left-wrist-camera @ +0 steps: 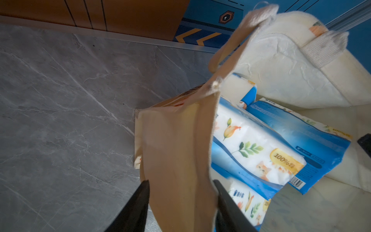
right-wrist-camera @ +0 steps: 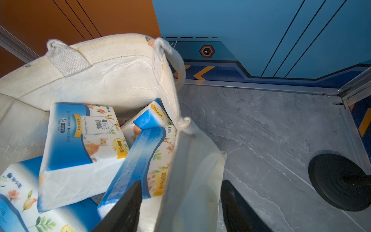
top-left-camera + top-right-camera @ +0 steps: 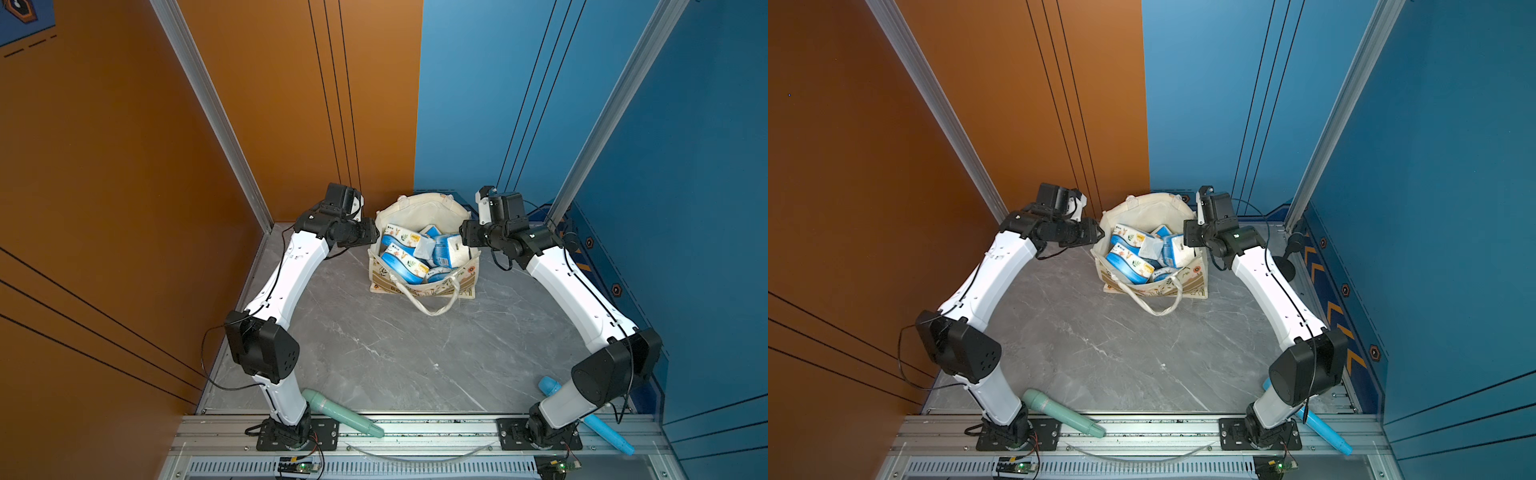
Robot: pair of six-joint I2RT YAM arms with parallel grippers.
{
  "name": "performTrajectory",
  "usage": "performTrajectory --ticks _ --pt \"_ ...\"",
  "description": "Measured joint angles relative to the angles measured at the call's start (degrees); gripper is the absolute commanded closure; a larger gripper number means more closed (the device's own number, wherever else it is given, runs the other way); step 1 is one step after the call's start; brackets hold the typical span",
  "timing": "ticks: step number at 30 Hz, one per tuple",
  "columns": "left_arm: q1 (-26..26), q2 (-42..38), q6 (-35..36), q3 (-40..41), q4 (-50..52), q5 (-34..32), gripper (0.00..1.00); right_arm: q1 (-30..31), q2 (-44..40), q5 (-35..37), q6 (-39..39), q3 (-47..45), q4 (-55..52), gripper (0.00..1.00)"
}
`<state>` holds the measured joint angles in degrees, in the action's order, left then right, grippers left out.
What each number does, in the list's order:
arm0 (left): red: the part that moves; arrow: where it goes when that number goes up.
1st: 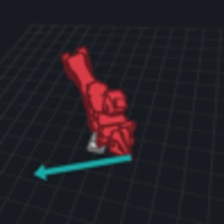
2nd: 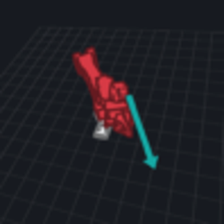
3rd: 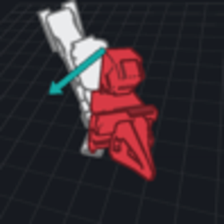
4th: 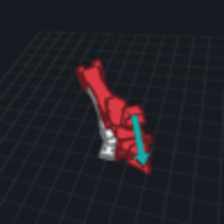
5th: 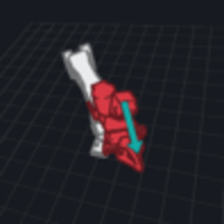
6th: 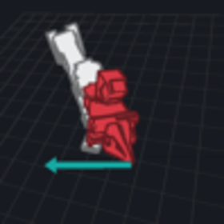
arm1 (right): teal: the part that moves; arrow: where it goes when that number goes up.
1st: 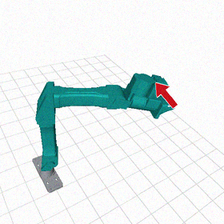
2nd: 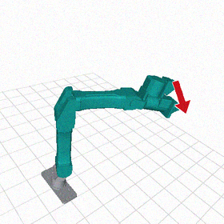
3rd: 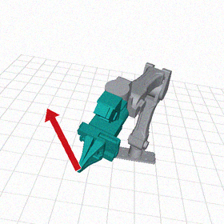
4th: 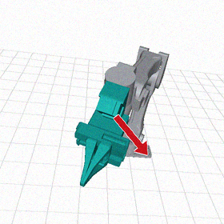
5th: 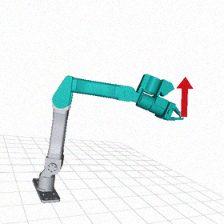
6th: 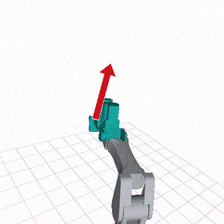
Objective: Put tissues into the canvas bag
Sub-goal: Adjust the canvas bag at the center of the board.
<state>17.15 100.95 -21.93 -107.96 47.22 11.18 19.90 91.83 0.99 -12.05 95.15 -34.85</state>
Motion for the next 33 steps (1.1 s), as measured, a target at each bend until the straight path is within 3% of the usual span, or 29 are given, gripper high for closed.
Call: performTrajectory --ticks 10,19,25,33 --pt "-0.66 -0.68 0.04 -0.11 -1.62 0.0 0.49 -0.55 -0.52 -2.56 -0.44 -0.04 1.27 0.28" --pt "-2.64 -5.9 0.04 3.28 -6.4 -0.07 0.49 -1.66 -5.16 -5.11 -1.75 -2.58 5.9 0.21" --pt "-4.94 -10.64 0.87 9.35 -10.51 -0.28 0.49 -4.22 -11.58 -7.76 -3.54 -9.22 11.17 0.18" --pt "-11.98 -22.77 1.9 25.27 -19.74 -1.88 0.51 -13.38 -27.23 -8.39 -6.25 -20.55 14.78 0.1"
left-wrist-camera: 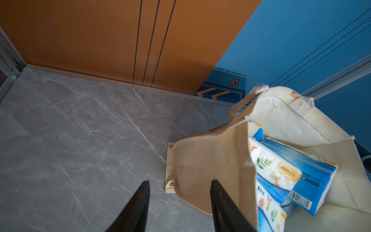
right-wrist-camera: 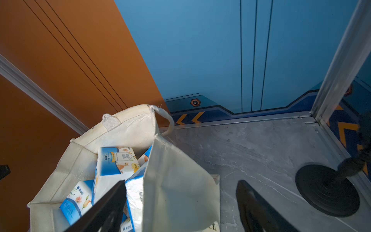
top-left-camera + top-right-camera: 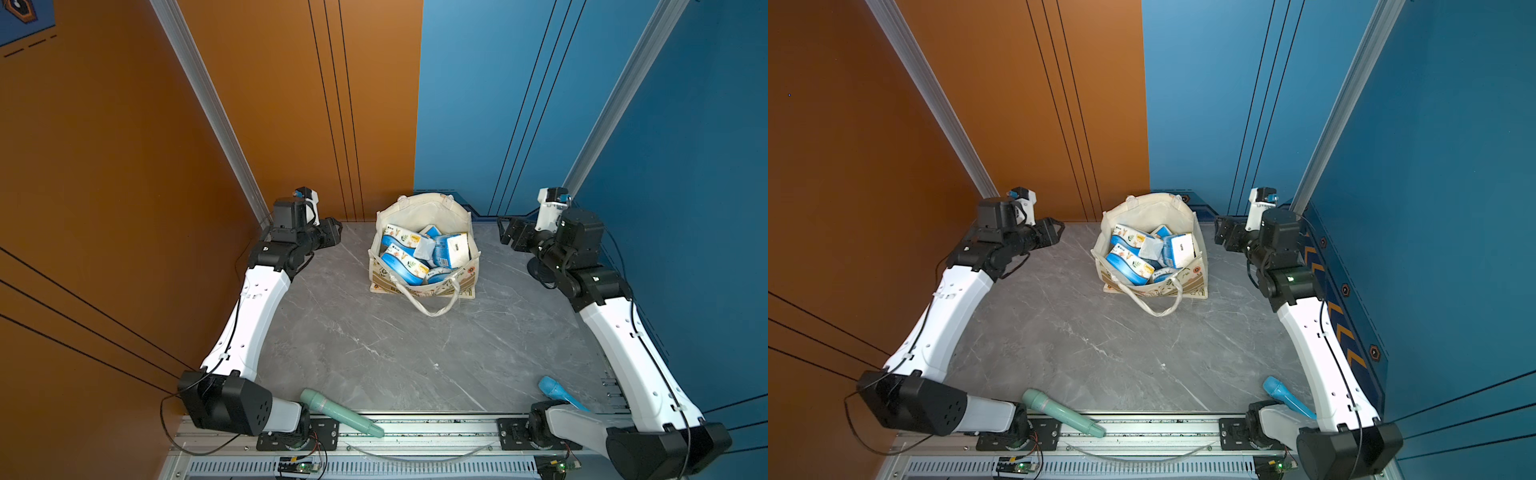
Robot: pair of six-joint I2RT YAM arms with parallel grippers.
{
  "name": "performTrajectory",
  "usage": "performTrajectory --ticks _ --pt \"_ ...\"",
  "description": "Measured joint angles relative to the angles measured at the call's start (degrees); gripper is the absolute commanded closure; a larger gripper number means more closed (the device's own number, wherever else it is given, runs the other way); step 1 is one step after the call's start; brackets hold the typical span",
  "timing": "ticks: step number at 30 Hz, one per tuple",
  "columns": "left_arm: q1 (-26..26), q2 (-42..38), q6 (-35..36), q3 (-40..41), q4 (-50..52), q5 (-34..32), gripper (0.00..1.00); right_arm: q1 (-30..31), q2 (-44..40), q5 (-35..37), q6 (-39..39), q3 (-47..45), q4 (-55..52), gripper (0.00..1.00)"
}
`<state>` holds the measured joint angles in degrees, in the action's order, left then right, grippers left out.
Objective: Put tissues into the canvas bag
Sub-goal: Adjust the canvas bag at the center of the board, then reset both arms
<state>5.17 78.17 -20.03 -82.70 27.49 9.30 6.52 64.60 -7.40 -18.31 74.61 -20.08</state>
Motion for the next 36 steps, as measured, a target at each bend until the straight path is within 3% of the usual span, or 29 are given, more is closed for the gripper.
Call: performTrajectory --ticks 4,8,12,15,16,26,33,36 --pt "-2.6 -5.66 0.35 8.83 -4.9 -2.99 0.52 -5.4 -7.02 0.46 -1.7 -6.99 0.42 0.1" --pt "-3.67 -8.85 1.79 17.03 -9.33 -8.07 0.44 -9.4 -9.22 1.03 -3.5 -13.35 -0.26 0.09" --pt "-3.65 -10.27 4.85 26.08 -15.93 -11.89 0.26 -10.45 -8.83 0.96 -4.37 -18.51 -1.05 0.07" --pt "-3.56 -10.45 6.71 34.16 -22.64 -13.66 0.04 -10.45 -7.98 1.01 -4.63 -20.26 -1.79 0.03" --pt "-3.39 -10.38 7.5 36.52 -24.7 -14.43 0.02 -10.45 -7.63 1.11 -4.63 -20.37 -1.86 0.02" --pt "-0.63 -4.83 14.19 54.29 -47.15 -25.83 0.02 -7.91 -4.2 2.64 -4.04 -20.59 -1.81 0.0" --pt "-0.13 0.9 18.38 61.48 -66.1 -28.41 0.02 -6.16 -2.08 4.66 -3.5 -21.77 -1.57 0.0" --pt "1.09 6.99 20.2 64.72 -78.16 -28.5 0.02 -6.01 -1.57 5.16 -3.13 -22.88 -0.92 0.0"
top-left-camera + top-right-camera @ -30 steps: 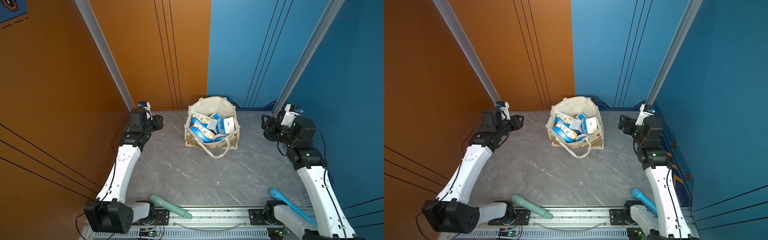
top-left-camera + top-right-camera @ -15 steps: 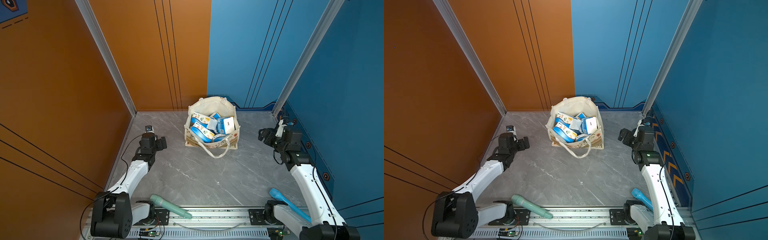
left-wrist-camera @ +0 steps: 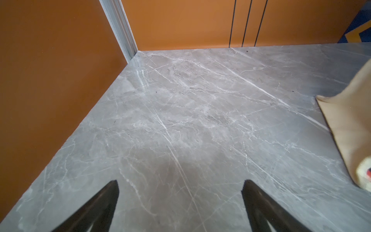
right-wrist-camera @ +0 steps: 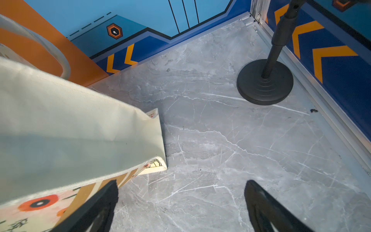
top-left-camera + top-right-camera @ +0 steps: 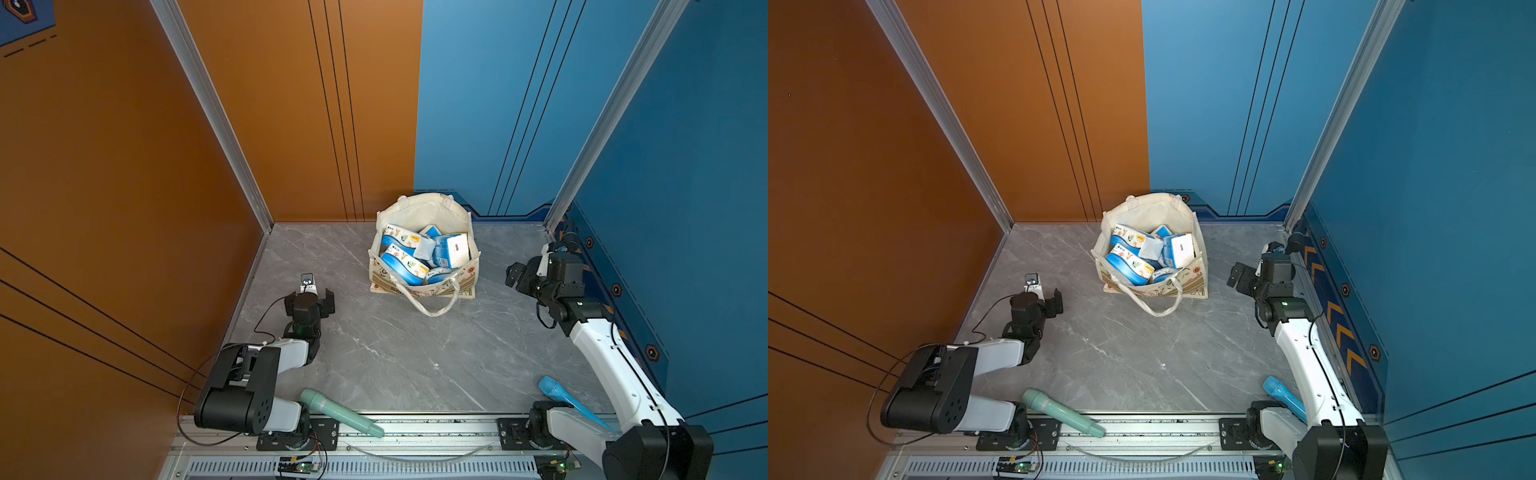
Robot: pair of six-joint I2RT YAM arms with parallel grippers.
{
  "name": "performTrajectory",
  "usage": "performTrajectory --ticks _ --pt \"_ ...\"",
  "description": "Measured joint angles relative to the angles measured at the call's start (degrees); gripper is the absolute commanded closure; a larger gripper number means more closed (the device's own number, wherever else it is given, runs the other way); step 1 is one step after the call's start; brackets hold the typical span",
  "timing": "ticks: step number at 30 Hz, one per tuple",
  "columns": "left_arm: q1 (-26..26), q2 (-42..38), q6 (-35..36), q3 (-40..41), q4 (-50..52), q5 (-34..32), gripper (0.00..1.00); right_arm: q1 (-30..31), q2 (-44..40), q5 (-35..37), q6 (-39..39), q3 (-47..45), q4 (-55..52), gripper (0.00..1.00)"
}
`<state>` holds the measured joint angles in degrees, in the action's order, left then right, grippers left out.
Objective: Put tissues into the canvas bag
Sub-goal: Reset both arms
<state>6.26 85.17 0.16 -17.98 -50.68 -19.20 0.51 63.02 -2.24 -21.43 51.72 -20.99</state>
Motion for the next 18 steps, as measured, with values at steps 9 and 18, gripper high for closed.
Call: performTrajectory --ticks 9,18 --pt "1.03 6.14 2.97 0.98 -9.38 0.15 0.02 0.92 3.48 3.48 1.11 -3.58 5.51 0.0" --pt "-0.04 5.16 2.84 -1.11 -8.68 0.37 0.02 3.13 6.49 10.27 8.39 -17.86 26.97 0.0"
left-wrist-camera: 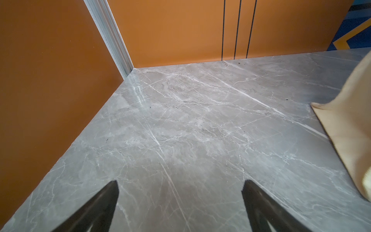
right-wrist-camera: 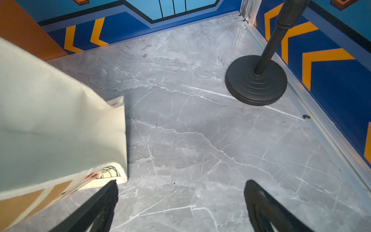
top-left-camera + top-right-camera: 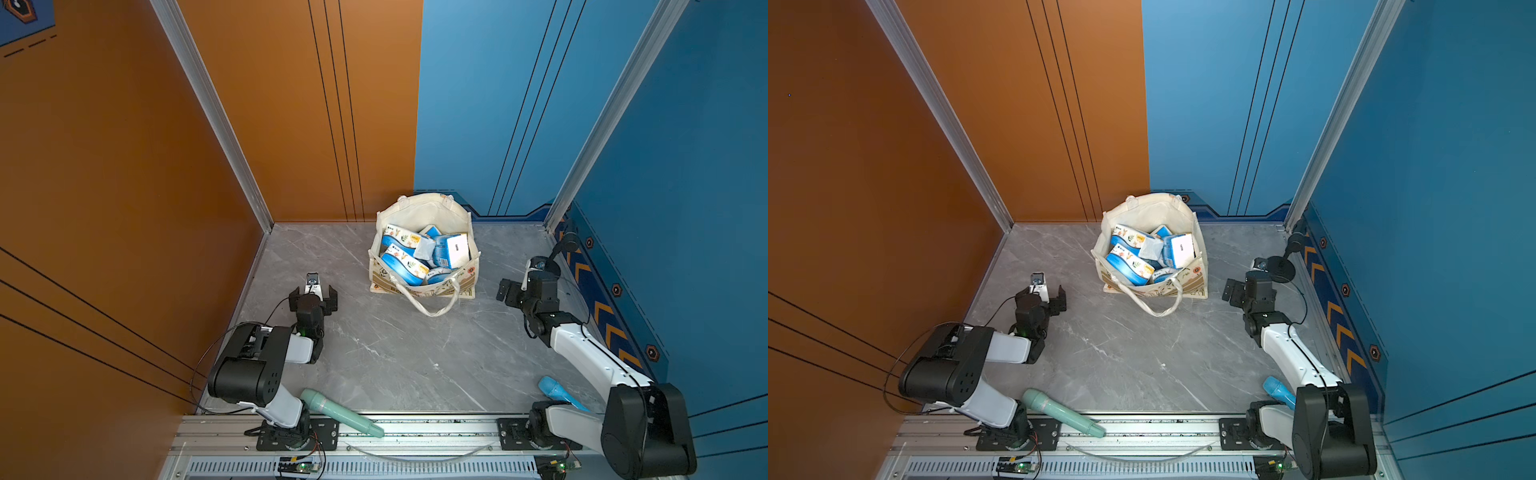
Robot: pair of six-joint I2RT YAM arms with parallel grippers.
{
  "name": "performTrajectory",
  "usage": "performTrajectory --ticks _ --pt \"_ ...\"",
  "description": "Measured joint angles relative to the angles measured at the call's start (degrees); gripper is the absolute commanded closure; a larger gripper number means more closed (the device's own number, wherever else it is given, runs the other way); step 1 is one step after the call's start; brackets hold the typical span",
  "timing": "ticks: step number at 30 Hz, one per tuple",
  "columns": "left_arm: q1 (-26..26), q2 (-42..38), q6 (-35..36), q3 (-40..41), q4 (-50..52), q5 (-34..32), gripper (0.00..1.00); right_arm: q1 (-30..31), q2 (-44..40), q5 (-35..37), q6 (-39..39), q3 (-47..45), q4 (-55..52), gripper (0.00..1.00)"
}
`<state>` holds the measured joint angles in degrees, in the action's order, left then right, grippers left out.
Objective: Put tissues into the canvas bag
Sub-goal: Reset both arms
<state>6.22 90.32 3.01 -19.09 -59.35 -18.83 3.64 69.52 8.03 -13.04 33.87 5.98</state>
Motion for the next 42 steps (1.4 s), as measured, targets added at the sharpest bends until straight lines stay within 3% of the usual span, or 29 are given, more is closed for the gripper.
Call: performTrajectory --ticks 9,24,42 --pt "0.0 0.0 0.0 0.0 0.02 0.0 0.02 0.22 5.57 4.2 6.51 -4.55 18.05 0.0" --pt "-0.02 0.0 -0.02 0.0 0.04 0.0 0.02 0.66 16.72 4.0 10.88 -13.51 41.66 0.0" --pt "-1.03 0.0 -0.94 -0.24 2.64 1.97 0.02 -2.03 18.47 0.76 10.23 -12.72 42.53 0.0"
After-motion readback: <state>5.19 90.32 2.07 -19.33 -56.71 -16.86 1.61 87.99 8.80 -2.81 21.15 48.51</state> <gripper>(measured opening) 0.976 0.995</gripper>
